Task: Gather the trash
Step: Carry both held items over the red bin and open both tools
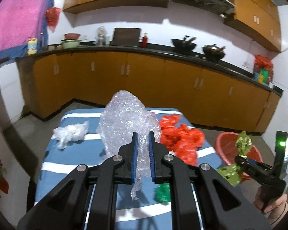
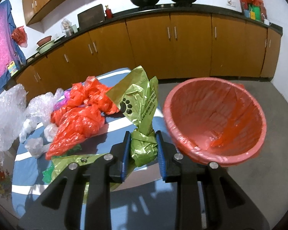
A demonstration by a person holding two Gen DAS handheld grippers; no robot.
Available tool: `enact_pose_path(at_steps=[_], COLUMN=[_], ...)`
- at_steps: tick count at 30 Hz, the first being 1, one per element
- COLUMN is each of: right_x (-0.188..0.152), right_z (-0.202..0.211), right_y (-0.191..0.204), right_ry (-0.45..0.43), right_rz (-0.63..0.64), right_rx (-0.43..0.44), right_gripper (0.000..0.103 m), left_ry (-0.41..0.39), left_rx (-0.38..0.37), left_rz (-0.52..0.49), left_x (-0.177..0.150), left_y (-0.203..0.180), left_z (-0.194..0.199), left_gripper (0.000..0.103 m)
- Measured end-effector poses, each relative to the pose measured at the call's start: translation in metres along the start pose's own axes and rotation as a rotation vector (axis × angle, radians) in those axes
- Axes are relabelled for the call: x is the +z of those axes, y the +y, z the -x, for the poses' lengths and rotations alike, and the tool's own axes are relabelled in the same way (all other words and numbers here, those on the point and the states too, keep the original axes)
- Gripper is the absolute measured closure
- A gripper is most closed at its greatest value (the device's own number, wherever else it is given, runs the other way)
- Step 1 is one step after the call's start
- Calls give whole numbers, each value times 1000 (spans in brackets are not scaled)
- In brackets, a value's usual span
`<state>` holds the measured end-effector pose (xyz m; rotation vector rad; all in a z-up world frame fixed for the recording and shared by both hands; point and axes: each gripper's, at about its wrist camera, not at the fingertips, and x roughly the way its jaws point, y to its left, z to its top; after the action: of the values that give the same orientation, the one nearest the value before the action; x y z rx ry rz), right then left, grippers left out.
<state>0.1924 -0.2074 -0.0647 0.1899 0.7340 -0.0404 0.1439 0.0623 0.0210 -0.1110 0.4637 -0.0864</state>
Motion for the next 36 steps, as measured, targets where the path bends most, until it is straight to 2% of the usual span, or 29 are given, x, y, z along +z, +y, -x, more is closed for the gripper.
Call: enact_pose_path(at_steps=[6,13,24,36], right_x=[6,10,7,24], right_z=[10,18,14,1], right_y=[-25,-74,-122,-178], right_ry=[-47,-76,-82,-105], right_rz=[-2,-51,-118,-158], right_rx=[-69,-151,-216,-319], right_gripper=[77,77,77,77], left_ry=[8,24,12,76], left_rx=[-103,-211,-313,-450], left_rz=[-39,-92,-132,-194], left_x=[2,-3,0,-13], left_y=[-41,-96,-146,-221], left_z=[-10,-23,-25,-72], left_gripper=[92,93,93,93])
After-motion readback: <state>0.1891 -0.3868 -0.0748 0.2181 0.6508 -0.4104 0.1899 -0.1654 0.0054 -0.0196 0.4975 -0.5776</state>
